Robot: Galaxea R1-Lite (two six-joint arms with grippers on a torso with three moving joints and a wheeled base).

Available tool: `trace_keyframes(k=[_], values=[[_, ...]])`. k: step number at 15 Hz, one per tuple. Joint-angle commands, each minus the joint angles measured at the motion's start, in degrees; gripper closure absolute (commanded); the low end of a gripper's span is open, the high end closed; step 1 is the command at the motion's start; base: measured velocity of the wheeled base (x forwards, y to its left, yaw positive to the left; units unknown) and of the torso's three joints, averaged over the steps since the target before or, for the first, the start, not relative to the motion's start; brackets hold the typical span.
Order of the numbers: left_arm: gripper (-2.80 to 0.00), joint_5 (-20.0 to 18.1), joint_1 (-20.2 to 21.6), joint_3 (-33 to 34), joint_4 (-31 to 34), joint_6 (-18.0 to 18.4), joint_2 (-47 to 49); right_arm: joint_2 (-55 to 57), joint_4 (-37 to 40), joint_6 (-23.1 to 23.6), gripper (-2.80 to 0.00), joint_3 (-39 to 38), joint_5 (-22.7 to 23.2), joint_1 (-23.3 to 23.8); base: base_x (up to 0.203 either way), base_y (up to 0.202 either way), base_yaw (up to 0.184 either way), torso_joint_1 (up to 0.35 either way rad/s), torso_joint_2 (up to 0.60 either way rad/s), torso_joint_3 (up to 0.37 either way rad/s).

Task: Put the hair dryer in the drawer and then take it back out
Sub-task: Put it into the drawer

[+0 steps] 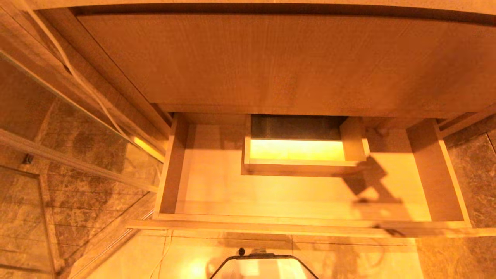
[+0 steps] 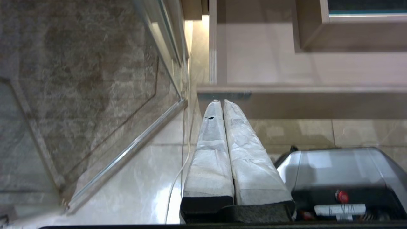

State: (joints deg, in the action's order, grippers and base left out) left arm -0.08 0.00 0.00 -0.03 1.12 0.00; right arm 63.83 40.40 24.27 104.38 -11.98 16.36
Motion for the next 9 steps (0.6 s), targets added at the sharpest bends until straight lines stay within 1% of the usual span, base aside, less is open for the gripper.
trace_keyframes(k=[1, 2, 4, 9], values=[[0.00, -0.01, 0.00, 0.09, -0.05, 0.02, 0.00, -0.02, 0.21, 0.16, 0.00, -0.05, -0.06, -0.01, 0.000, 0.000, 0.000, -0.276, -0.06, -0.325], [0.00, -0.01, 0.00, 0.09, -0.05, 0.02, 0.00, -0.11, 0.25, 0.21, 0.00, -0.14, -0.06, -0.12, 0.000, 0.000, 0.000, -0.173, -0.03, -0.188], [0.00, -0.01, 0.00, 0.09, -0.05, 0.02, 0.00, -0.29, 0.29, 0.34, 0.00, -0.93, -0.23, -0.19, 0.000, 0.000, 0.000, -0.070, -0.01, -0.085], [0.00, -0.01, 0.00, 0.09, -0.05, 0.02, 0.00, -0.93, 0.47, 0.19, 0.00, -2.01, -0.32, -0.45, 0.000, 0.000, 0.000, -0.006, 0.00, -0.006]])
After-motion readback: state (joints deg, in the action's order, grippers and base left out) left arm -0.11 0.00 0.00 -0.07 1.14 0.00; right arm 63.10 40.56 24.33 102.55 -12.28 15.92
